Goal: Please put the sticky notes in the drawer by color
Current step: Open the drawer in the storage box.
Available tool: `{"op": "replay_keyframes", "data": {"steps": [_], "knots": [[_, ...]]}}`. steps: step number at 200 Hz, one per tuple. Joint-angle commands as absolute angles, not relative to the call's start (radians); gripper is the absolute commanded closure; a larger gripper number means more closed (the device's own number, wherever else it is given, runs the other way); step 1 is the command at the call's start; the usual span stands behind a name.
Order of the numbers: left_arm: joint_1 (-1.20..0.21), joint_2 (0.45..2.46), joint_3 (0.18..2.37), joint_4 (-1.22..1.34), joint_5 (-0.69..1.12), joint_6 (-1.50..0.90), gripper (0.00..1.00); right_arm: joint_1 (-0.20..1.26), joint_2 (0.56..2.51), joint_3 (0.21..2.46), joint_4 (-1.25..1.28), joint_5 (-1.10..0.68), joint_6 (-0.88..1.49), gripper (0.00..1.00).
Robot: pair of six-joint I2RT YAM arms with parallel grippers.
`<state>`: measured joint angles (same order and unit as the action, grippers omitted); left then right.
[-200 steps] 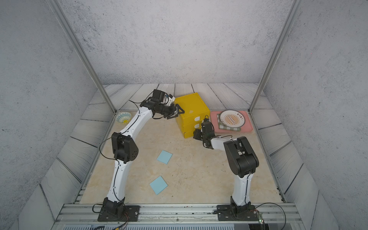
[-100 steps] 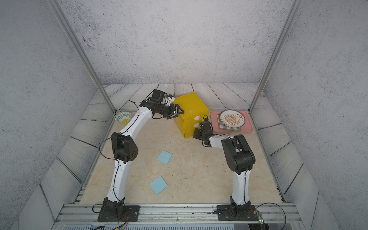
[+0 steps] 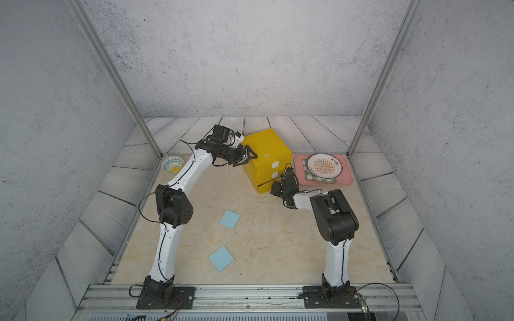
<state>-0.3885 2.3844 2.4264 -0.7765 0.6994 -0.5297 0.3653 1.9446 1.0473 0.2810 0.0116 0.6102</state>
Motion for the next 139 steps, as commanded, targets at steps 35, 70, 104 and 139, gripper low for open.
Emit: {"op": "replay_keyframes", "data": {"steps": [35,70,104,139], "knots": [[-0.376,2.405,2.418,-0.887,0.661,-0.493,0.25,0.288,1.806,0.923,0.191,0.184,0.611,0.34],[-0.374,2.407,2.421,-0.880,0.664,-0.497,0.25,0.278,1.695,0.787,0.207,0.190,0.625,0.34],[-0.374,2.406,2.421,-0.882,0.667,-0.498,0.25,0.279,1.573,0.700,0.204,0.194,0.646,0.34],[-0.376,2.395,2.420,-0.876,0.670,-0.503,0.25,0.282,1.575,0.785,0.120,0.059,0.568,0.32]]}}
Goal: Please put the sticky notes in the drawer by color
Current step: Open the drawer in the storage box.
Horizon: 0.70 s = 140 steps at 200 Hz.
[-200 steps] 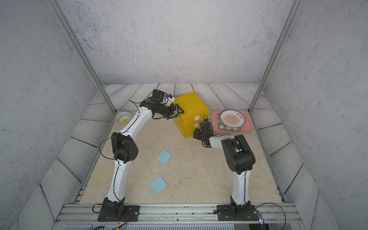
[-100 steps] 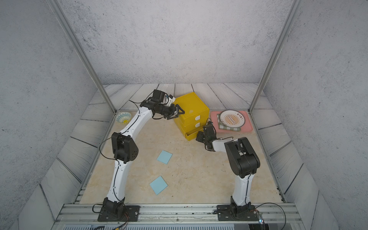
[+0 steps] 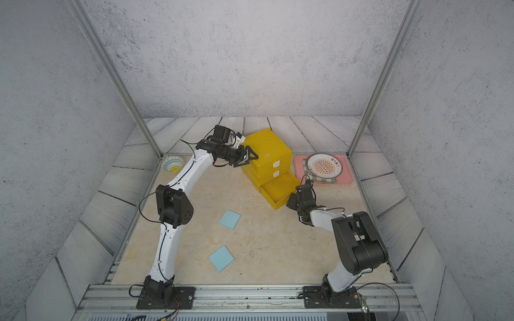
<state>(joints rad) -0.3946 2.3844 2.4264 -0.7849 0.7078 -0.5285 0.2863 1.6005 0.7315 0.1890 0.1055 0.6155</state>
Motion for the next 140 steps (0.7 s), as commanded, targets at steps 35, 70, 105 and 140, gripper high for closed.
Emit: {"op": "replay_keyframes", "data": {"steps": [35,70,105,140], "knots": [[-0.376,2.379,2.438,-0.899,0.680,-0.499,0.23,0.287,1.534,0.845,0.046,-0.077,0.528,0.33],[-0.374,2.319,2.478,-0.931,0.683,-0.489,0.19,0.319,1.407,0.865,-0.110,-0.114,0.486,0.33],[-0.357,2.188,2.417,-1.022,0.657,-0.435,0.16,0.417,1.309,0.876,-0.220,-0.186,0.458,0.33],[-0.290,1.908,2.015,-0.920,0.624,-0.453,0.14,0.649,1.425,0.972,-0.300,-0.235,0.446,0.31]]}}
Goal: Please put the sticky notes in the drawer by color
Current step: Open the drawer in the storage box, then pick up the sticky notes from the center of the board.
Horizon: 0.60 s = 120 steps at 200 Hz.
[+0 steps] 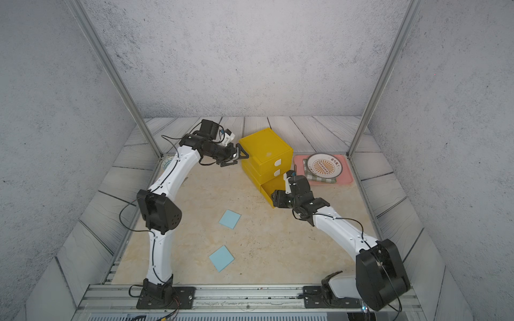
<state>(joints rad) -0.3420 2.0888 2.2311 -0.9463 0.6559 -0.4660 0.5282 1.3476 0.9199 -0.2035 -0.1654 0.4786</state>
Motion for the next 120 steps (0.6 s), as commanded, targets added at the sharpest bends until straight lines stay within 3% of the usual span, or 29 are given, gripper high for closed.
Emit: {"op": "replay_keyframes", "data": {"steps": [1,31,55,83,94,120], "knots": [[-0.288,1.899,1.999,-0.913,0.625,-0.454,0.14,0.654,1.432,0.974,-0.299,-0.238,0.445,0.31],[-0.218,1.597,1.465,-0.633,0.593,-0.535,0.13,0.756,1.667,1.161,-0.414,-0.366,0.303,0.28],[-0.165,1.470,1.199,-0.569,0.558,-0.532,0.12,0.780,1.890,1.387,-0.670,-0.410,0.124,0.25],[-0.128,1.431,1.043,-0.591,0.546,-0.515,0.12,0.790,2.016,1.494,-0.759,-0.370,0.048,0.22],[-0.129,1.431,1.025,-0.647,0.520,-0.489,0.12,0.802,2.038,1.517,-0.771,-0.357,0.037,0.14],[-0.128,1.376,0.911,-0.651,0.504,-0.557,0.12,0.848,2.102,1.593,-0.778,-0.229,0.022,0.11]]}}
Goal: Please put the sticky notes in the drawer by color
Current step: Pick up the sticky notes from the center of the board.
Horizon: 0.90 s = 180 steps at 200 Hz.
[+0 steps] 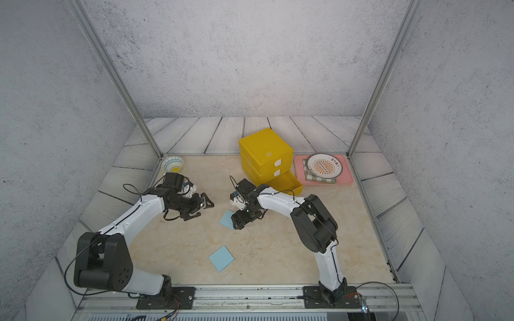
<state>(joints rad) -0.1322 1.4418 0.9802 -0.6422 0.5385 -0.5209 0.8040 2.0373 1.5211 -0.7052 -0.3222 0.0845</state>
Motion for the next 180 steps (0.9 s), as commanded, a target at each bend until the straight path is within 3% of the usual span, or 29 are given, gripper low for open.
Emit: {"op": "replay_keyframes", "data": {"steps": [1,70,100,137,156,180], "knots": [[-0.128,1.373,0.906,-0.651,0.502,-0.560,0.12,0.849,2.106,1.595,-0.776,-0.226,0.023,0.11],[-0.114,1.200,0.753,-0.686,0.322,-0.691,0.11,0.903,2.254,1.793,-0.770,-0.023,-0.040,0.08],[-0.110,1.188,0.756,-0.683,0.327,-0.700,0.11,0.905,2.314,1.864,-0.829,-0.043,-0.075,0.08],[-0.106,1.192,0.765,-0.695,0.329,-0.686,0.11,0.916,2.312,1.784,-0.805,-0.085,-0.062,0.09],[-0.106,1.196,0.755,-0.676,0.348,-0.686,0.11,0.917,2.290,1.728,-0.776,-0.100,-0.048,0.15],[-0.106,1.216,0.760,-0.666,0.365,-0.679,0.11,0.917,2.258,1.693,-0.766,-0.075,-0.031,0.38]]}}
